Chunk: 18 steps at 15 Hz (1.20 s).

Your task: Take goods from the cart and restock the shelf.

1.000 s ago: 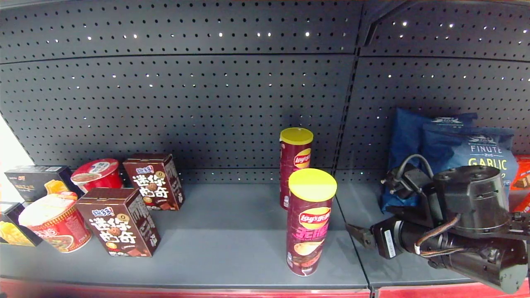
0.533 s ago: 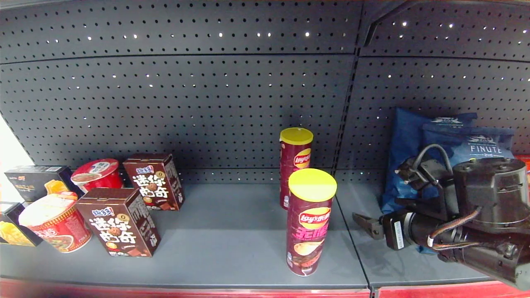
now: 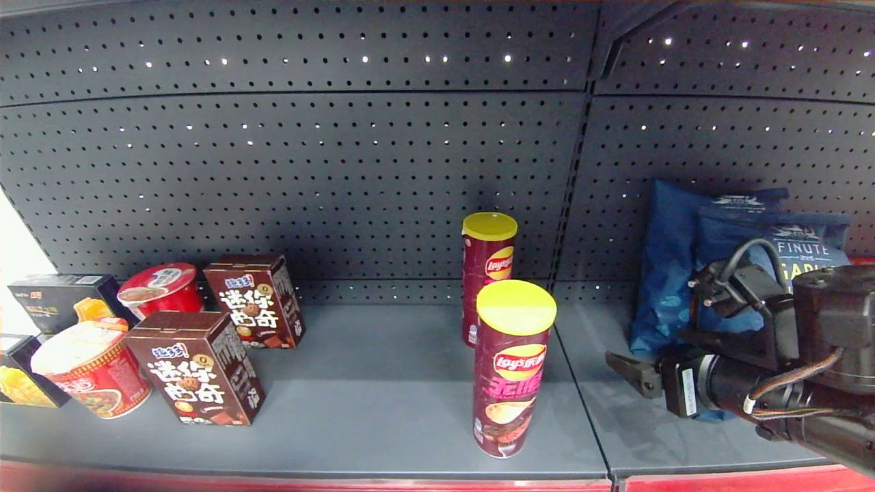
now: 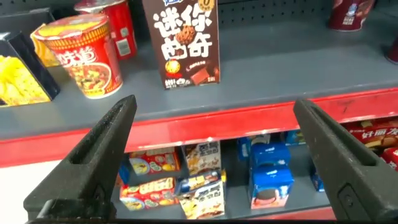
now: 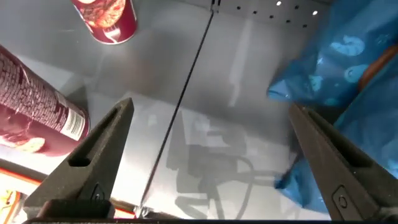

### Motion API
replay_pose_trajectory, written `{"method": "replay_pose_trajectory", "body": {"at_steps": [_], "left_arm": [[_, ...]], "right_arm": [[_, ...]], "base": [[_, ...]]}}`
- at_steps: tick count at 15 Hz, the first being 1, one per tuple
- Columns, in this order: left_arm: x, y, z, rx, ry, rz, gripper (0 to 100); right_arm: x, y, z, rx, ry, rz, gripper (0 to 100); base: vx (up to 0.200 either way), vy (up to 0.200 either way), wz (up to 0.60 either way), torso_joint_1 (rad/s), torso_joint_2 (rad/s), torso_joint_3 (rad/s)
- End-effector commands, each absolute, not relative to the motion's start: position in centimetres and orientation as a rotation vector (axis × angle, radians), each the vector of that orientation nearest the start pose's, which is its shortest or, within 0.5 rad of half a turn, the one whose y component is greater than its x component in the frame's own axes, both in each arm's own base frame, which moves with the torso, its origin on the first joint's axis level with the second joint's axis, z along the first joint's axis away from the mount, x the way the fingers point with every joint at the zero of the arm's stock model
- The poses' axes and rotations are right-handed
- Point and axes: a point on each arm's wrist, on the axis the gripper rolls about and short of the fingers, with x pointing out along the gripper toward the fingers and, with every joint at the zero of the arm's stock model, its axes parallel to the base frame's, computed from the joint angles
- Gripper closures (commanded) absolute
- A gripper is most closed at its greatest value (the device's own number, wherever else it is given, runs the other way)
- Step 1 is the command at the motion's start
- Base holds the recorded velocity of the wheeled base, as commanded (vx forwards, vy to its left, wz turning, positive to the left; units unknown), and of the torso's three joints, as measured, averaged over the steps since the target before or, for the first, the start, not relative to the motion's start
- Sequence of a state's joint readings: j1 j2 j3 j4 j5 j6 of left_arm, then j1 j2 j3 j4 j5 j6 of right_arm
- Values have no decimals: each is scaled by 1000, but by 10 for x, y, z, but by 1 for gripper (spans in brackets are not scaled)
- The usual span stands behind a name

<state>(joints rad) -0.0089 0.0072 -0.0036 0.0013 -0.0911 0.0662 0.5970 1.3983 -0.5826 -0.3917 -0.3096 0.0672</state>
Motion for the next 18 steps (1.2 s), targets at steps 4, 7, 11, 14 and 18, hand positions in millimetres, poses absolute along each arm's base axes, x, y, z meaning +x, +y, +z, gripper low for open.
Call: {"method": "replay_pose_trajectory", "body": {"at_steps": [4, 7, 11, 14, 18], "left_arm": [[-23, -2, 76, 67, -3, -103, 0], [-23, -2, 76, 66, -3, -100, 0], [-23, -2, 76, 64, -3, -100, 0], [-23, -2, 76, 61, -3, -98, 0], [-23, -2, 76, 58, -3, -97, 0]], "right_arm": [[183, 115, 181, -114, 381, 273, 0], [184, 113, 182, -109, 378, 263, 0], [185, 113, 183, -106, 372, 266, 0], [184, 113, 181, -108, 380, 272, 0], [183, 113, 181, -107, 379, 279, 0]], "base": [[0, 0, 0, 0, 0, 0], [0, 0, 0, 0, 0, 0], [0, 0, 0, 0, 0, 0], [0, 0, 0, 0, 0, 0], [-150, 0, 0, 4, 1, 4]]}}
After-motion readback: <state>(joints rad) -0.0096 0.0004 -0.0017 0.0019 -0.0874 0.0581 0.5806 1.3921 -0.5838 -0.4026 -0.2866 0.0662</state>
